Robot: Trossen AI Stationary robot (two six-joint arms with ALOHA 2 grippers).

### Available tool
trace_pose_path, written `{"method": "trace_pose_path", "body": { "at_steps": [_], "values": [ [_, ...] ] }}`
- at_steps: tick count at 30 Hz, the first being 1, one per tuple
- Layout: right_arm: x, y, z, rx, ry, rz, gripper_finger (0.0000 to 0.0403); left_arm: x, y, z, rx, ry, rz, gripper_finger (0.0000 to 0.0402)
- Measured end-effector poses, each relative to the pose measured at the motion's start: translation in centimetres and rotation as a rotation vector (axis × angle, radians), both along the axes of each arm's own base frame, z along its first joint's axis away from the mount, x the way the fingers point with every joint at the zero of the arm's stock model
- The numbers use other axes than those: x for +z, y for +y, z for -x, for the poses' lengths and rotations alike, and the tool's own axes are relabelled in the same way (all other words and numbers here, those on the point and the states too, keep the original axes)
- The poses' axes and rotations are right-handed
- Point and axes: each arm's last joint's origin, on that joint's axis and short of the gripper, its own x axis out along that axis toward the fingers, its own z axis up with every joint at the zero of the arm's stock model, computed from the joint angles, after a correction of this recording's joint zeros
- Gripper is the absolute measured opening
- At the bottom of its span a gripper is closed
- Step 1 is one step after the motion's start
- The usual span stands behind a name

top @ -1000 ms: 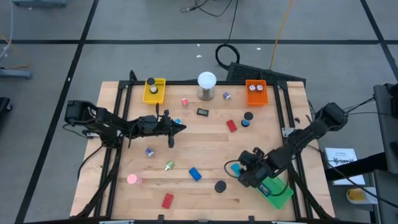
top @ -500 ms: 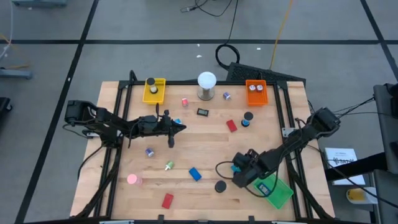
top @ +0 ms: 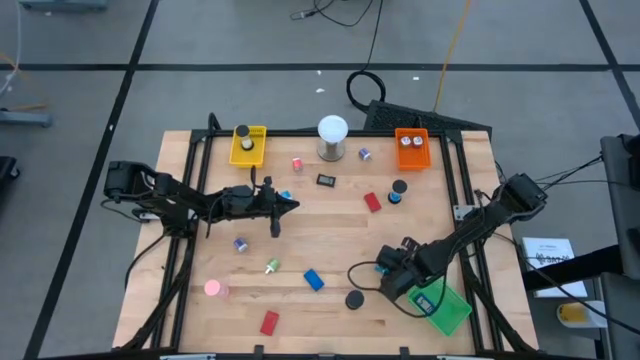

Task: Pick & Place Office items
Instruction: Put the light blue digital clock into the green bin

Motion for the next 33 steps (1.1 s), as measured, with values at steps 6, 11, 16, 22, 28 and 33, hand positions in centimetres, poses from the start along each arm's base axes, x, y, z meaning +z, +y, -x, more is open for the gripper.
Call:
{"method": "trace_pose_path", "body": {
  "at_steps": [6, 11, 16, 22, 28, 33],
  "values": [
    [3.3, -0.6, 1.2, -0.013, -0.073, -0.057, 0.0146, 0.0, 0.0, 0.0, 0.000, 0.000, 0.000, 0.0021],
    [6.9, 0.3, 3.6, -0.015, -0.127, -0.164, 0.0146, 0.0, 0.0, 0.0, 0.000, 0.001, -0.001, 0.0021],
    [9.4, 2.3, 6.5, -0.044, -0.091, -0.207, 0.0146, 0.0, 0.0, 0.0, 0.001, 0.001, -0.001, 0.0021],
    [10.4, 4.8, 9.7, -0.096, -0.066, -0.246, 0.0146, 0.0, 0.0, 0.0, 0.001, 0.001, 0.001, 0.0021],
    [7.8, 6.2, 11.3, -0.191, 0.043, -0.157, 0.0148, 0.0, 0.0, 0.0, 0.001, 0.002, 0.000, 0.0021],
    [5.7, 7.3, 11.1, -0.223, 0.129, -0.100, 0.0152, 0.0, 0.0, 0.0, 0.001, 0.003, 0.002, 0.0021]
  ]
}}
